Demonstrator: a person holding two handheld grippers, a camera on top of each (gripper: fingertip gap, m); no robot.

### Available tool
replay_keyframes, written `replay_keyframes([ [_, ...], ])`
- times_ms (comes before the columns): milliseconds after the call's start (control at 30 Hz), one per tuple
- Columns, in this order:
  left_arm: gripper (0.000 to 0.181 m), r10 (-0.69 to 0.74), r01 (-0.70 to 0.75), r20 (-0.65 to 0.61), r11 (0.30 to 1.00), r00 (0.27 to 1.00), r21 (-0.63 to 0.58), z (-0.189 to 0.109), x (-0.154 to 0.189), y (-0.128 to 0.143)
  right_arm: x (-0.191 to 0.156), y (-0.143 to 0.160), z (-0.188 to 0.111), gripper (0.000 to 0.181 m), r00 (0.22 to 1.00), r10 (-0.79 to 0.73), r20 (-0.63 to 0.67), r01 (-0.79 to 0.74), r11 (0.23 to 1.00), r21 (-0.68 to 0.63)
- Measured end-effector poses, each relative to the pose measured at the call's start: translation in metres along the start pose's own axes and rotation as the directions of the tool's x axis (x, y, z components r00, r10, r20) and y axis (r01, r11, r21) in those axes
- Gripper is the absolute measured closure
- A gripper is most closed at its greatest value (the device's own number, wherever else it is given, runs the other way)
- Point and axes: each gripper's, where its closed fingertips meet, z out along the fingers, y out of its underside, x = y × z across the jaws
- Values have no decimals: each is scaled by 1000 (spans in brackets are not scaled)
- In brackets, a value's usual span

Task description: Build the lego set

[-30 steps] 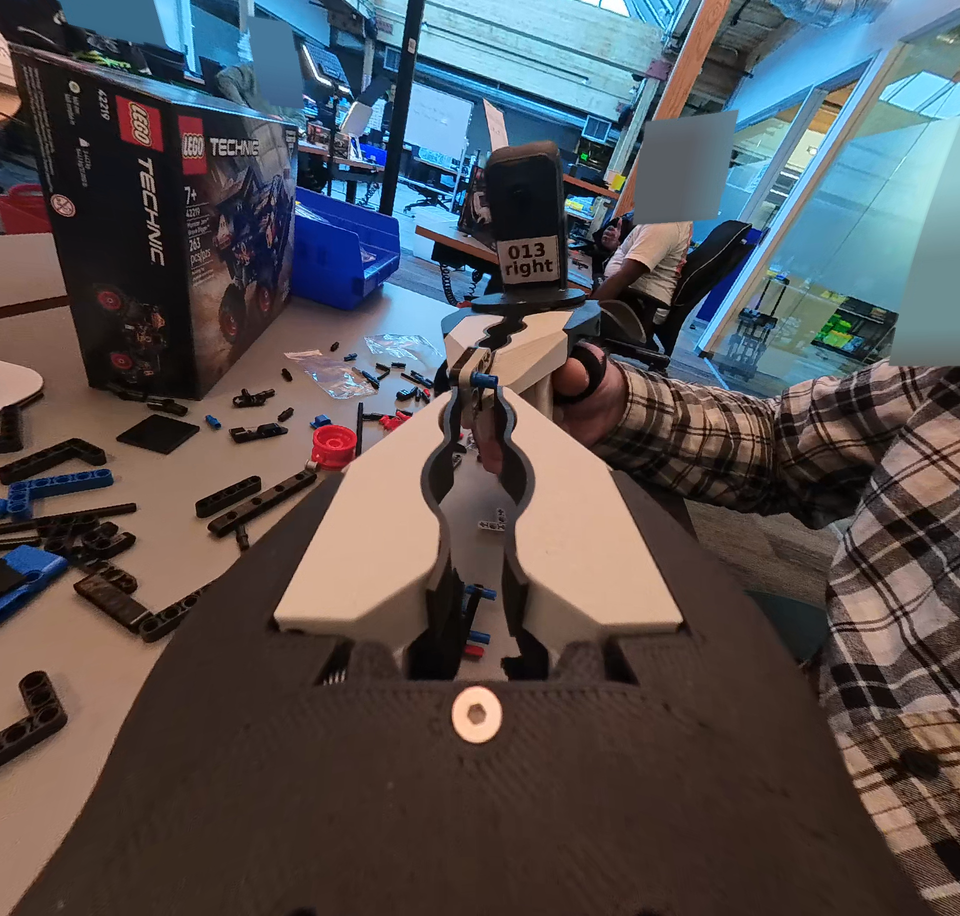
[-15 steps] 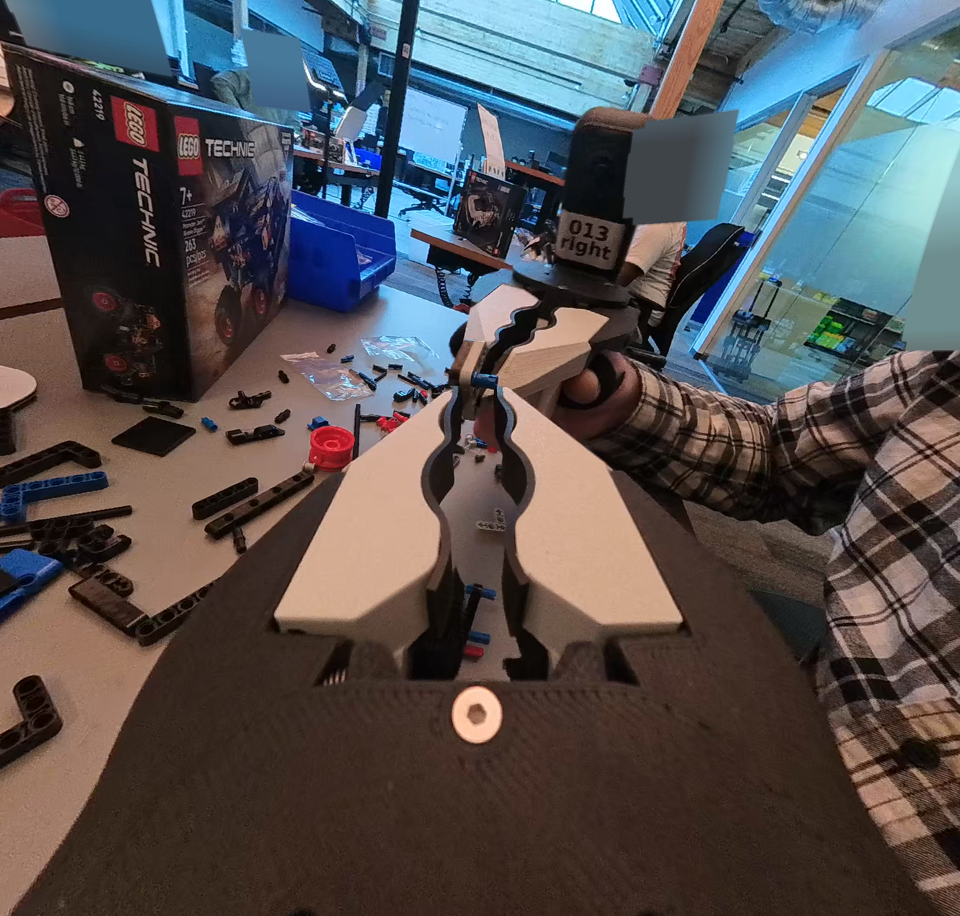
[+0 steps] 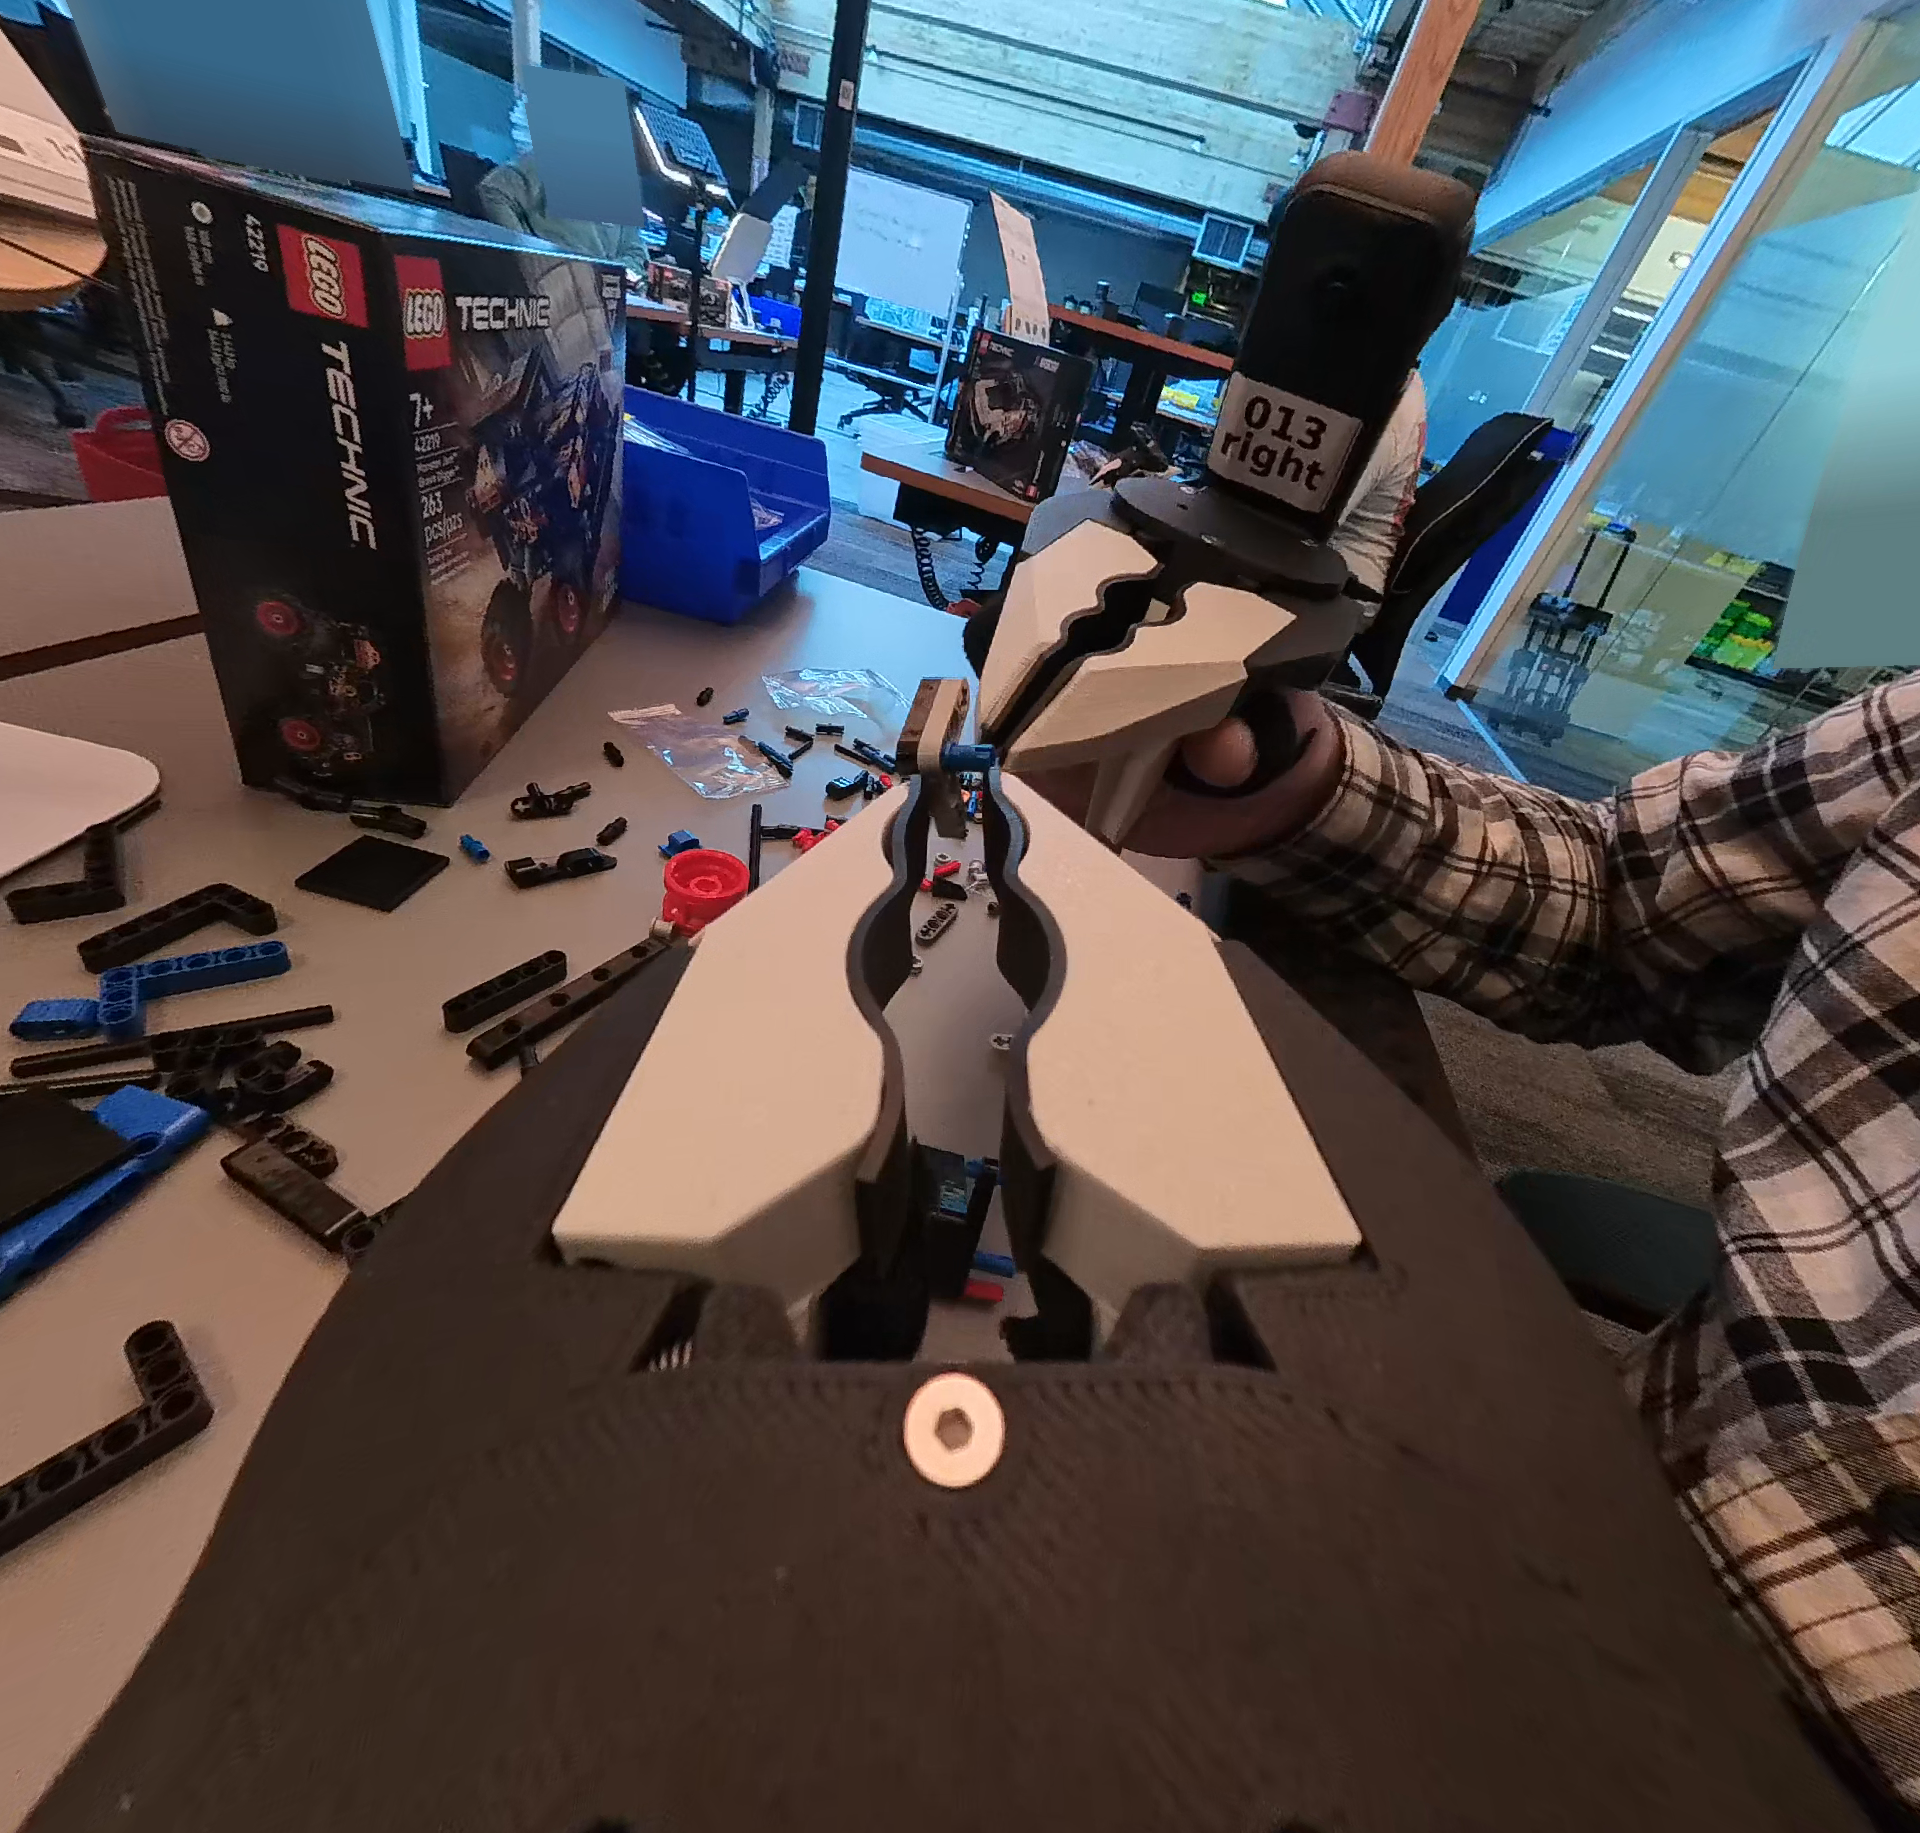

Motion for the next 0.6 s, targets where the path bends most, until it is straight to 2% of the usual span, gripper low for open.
replay_keyframes([
  [33, 179, -1, 1, -2, 1000, 1000, 2, -1, 0, 0, 0, 0, -1, 181, 1000, 5, 8, -5, 1000, 1],
  [167, 179, 7, -7, -8, 1000, 1000, -8, 1, 2, 1, -3, -3, -2, 181, 998, 40, 43, -41, 999, 25],
  [333, 179, -1, 1, 5, 1000, 1000, -10, -1, -1, 1, 4, 1, -5, 178, 1000, 22, 17, -22, 1000, 4],
  [467, 179, -13, 14, 16, 999, 1000, -35, -1, -4, 4, 15, 1, -11, 170, 994, -84, -74, 82, 996, -32],
  [600, 179, -27, 29, 23, 997, 999, -77, 0, -7, 11, 17, 5, -10, 161, 942, -295, -158, 277, 952, -129],
])
